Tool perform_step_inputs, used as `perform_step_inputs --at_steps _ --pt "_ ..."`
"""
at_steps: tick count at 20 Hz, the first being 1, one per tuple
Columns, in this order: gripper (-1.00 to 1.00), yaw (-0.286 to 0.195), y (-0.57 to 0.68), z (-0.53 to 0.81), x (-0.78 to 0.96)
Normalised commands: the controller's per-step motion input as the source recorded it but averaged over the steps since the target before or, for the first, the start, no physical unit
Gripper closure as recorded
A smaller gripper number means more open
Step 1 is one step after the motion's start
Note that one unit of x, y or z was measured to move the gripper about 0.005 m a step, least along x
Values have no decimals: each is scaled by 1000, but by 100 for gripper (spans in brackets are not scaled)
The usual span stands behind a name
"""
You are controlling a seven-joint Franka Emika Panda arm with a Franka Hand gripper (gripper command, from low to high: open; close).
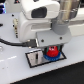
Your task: Insert the blue gear onto the right peg, followed by the red gear
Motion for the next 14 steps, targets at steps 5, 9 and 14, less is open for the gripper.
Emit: perform_step_inputs --at_steps 5,9,14 --pt "-100 0 56 269 33" --pt "-100 0 100 452 -4" --pt "-100 0 64 428 3"
